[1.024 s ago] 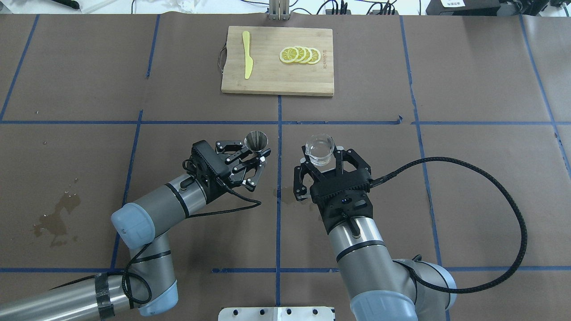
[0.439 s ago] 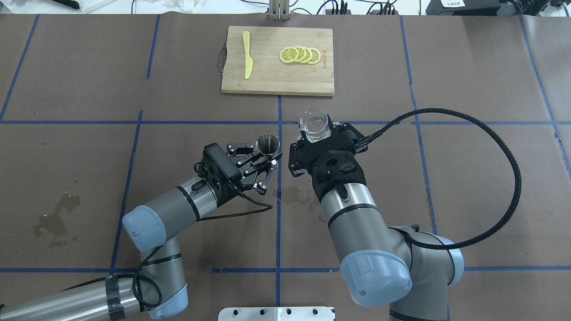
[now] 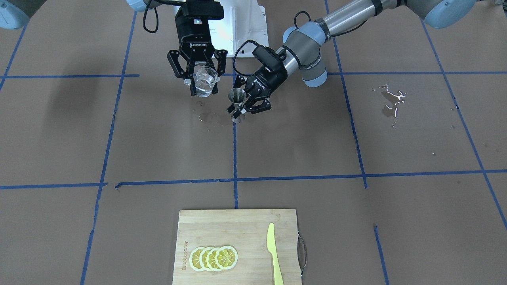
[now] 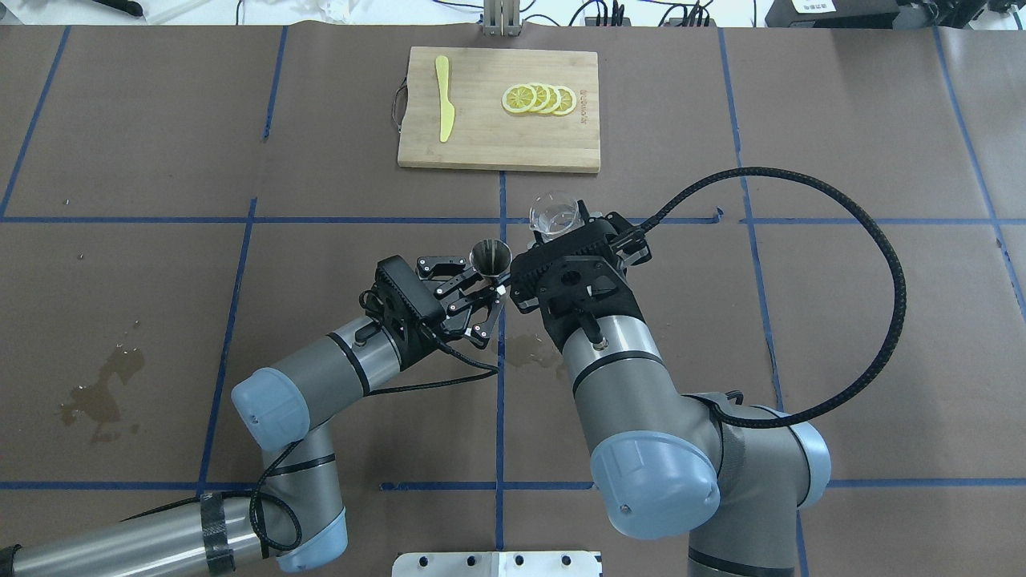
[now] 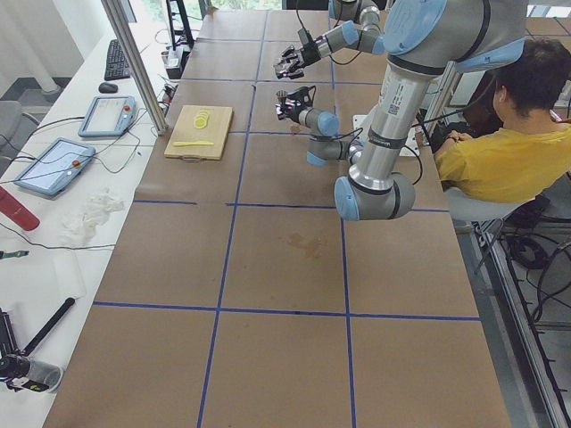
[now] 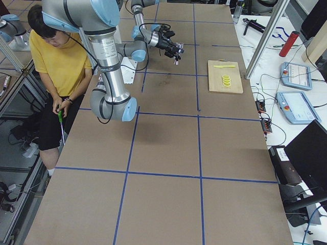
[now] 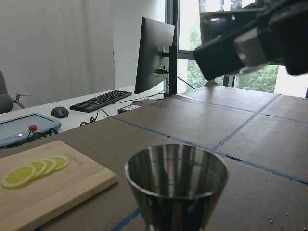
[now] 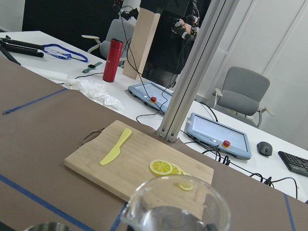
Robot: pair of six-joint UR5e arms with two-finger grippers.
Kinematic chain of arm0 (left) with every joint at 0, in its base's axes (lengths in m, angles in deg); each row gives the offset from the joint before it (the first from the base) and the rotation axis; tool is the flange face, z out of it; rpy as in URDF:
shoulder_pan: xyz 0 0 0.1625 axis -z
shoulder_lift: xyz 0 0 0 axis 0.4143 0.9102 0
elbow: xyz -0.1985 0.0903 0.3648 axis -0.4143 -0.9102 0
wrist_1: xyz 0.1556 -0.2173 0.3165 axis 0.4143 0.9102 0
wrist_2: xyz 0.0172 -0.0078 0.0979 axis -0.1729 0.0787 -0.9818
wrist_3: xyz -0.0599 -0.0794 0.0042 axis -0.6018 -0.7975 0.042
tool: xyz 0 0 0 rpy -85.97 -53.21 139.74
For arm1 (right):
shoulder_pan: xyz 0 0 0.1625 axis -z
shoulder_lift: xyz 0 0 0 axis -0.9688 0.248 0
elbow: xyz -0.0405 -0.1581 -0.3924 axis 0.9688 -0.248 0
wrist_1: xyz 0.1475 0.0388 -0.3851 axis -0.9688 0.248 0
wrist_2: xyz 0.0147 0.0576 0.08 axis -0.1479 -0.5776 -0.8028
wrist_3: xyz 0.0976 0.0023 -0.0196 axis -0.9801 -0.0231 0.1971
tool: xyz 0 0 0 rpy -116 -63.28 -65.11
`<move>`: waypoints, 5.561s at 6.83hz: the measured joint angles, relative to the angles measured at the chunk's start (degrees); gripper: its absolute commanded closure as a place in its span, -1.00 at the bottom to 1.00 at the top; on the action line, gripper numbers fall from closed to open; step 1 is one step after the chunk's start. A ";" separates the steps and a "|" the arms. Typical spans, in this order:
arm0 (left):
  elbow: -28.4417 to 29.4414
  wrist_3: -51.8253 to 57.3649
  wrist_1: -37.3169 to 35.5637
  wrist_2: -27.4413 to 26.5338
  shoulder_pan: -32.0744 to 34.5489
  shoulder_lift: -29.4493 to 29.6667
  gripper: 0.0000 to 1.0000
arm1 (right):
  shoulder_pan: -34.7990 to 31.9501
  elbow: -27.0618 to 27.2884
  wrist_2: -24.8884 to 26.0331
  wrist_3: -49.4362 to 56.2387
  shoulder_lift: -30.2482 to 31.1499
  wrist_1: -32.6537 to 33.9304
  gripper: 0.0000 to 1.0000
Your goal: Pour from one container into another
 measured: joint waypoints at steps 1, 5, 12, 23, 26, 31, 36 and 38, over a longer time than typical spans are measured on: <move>0.39 0.00 -0.04 -0.04 0.00 0.37 1.00 | 0.18 -0.07 -0.04 -0.09 -0.09 0.50 1.00; 1.20 0.00 -0.20 -0.09 0.07 1.22 1.00 | 0.72 0.16 -0.05 0.36 -0.83 4.45 1.00; 2.24 0.07 -0.35 -0.32 0.08 1.98 1.00 | 0.30 0.88 -0.18 7.38 -4.48 11.57 1.00; 2.36 0.00 -0.35 -0.27 -0.27 3.39 1.00 | -0.76 -0.32 0.43 19.55 -4.66 11.71 1.00; 2.53 0.00 -0.35 -0.27 -0.27 3.62 1.00 | -0.75 -0.43 1.39 22.74 -4.71 11.71 1.00; 2.89 0.00 -0.35 -0.33 -0.27 3.83 1.00 | -0.76 -0.44 2.96 28.12 -5.07 13.61 1.00; 2.89 0.00 -0.41 -0.28 -0.27 3.91 1.00 | -0.68 -0.52 4.02 30.39 -4.79 13.73 1.00; 2.89 0.00 -0.36 -0.29 -0.27 3.96 1.00 | -0.73 -0.52 4.31 31.90 -4.89 13.93 1.00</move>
